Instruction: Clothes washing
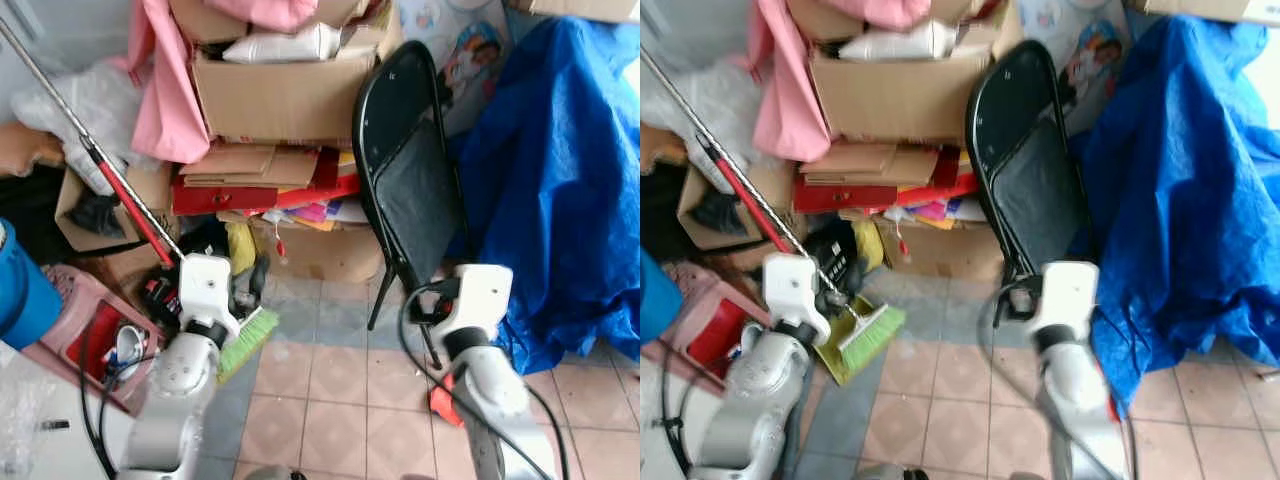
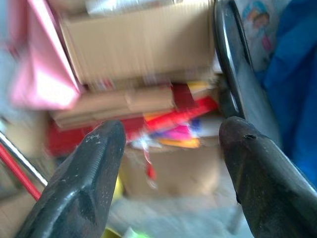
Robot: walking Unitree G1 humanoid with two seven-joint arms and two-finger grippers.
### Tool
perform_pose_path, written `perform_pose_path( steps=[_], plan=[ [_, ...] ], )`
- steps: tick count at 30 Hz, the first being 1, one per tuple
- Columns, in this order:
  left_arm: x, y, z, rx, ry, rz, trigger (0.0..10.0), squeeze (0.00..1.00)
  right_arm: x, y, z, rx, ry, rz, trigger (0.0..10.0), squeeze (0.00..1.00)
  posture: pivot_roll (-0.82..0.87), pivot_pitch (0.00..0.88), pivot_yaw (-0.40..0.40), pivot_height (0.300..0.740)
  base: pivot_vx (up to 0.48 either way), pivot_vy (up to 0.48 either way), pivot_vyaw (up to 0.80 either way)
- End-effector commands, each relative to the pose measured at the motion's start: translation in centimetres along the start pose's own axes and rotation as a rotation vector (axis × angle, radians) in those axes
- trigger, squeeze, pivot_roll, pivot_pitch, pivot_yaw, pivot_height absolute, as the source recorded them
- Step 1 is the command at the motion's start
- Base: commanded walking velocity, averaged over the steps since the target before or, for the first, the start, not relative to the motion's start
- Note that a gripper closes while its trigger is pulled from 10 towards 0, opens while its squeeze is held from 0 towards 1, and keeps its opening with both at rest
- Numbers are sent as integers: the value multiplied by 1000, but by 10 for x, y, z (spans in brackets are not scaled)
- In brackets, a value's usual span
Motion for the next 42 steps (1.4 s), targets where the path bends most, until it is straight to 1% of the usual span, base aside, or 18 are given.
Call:
perform_pose_path(
  steps=[1,4,5,8,9,11,12,16,19,21,25,28,31,33,37,38,40,42],
  plan=[
    [23,11,-20,87,-30,67,10000,0,-28,6,-3,12,4,-106,10000,0,-74,0,149,740,0,0,0],
    [24,11,-20,87,-40,61,10000,0,-32,8,-4,22,64,-121,10000,0,-76,0,149,740,0,0,0],
    [25,11,-21,93,-50,48,10000,0,-34,9,-7,49,135,-137,10000,0,-78,0,150,740,0,0,0],
    [30,13,-22,100,-67,77,10000,0,-42,14,-11,95,153,-153,10000,0,-76,0,136,740,0,0,0],
    [36,18,-23,92,-76,114,10000,0,-42,20,-11,88,127,-103,10000,0,-73,0,128,740,0,0,0],
    [40,26,-26,100,-65,141,10000,0,-44,25,-11,87,169,-77,10000,0,-64,0,103,740,0,0,0],
    [43,34,-31,117,-57,164,10000,0,-43,26,-12,93,227,-49,10000,0,-54,0,80,740,0,0,794],
    [48,46,-39,152,-46,229,10000,0,-35,15,-8,79,237,1,10000,0,-30,0,40,740,0,0,794],
    [51,45,-37,144,-52,254,10000,0,-31,5,-2,48,241,28,10000,0,-20,0,44,740,0,0,794],
    [54,44,-35,136,-63,260,10000,0,-27,-3,7,2,249,42,10000,0,-34,0,78,740,0,0,794],
    [60,29,-27,111,-176,274,10000,0,-32,-13,14,-29,224,-18,10000,0,-54,0,132,740,0,0,794],
    [64,21,-24,114,-208,270,10000,0,-36,-3,4,-7,203,-58,10000,0,-65,0,162,740,0,0,794],
    [62,27,-35,159,-195,265,10000,0,-34,4,-4,17,198,-60,10000,0,-68,0,163,740,0,0,794],
    [62,27,-36,162,-189,263,10000,0,-33,3,-4,15,199,-54,10000,0,-66,0,154,740,0,0,794],
    [63,24,-38,172,-113,288,10000,0,-30,-4,-1,12,196,-17,10000,0,-39,0,78,740,0,0,794],
    [61,23,-40,166,-97,286,10000,0,-32,-8,-3,31,169,-20,10000,0,-23,0,43,740,0,0,0],
    [56,20,-37,147,-111,283,10000,0,-32,-18,-5,61,165,-20,10000,0,3,0,-5,740,0,0,0],
    [54,18,-36,139,-118,279,10000,0,-27,-22,-4,63,147,6,10000,0,9,0,-14,740,0,0,0]
  ],
)
Point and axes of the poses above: a point about 5 cm out from each wrist's last joint towards the gripper, its own y axis pointing back from the gripper into the wrist, its own z axis along the axis of the wrist's last joint, x = y × z, the point moved 3 cm from there along -y, pointing out of the wrist towards the gripper, and after that the axes turned 7 degrees about y, right-handed, at the moved point
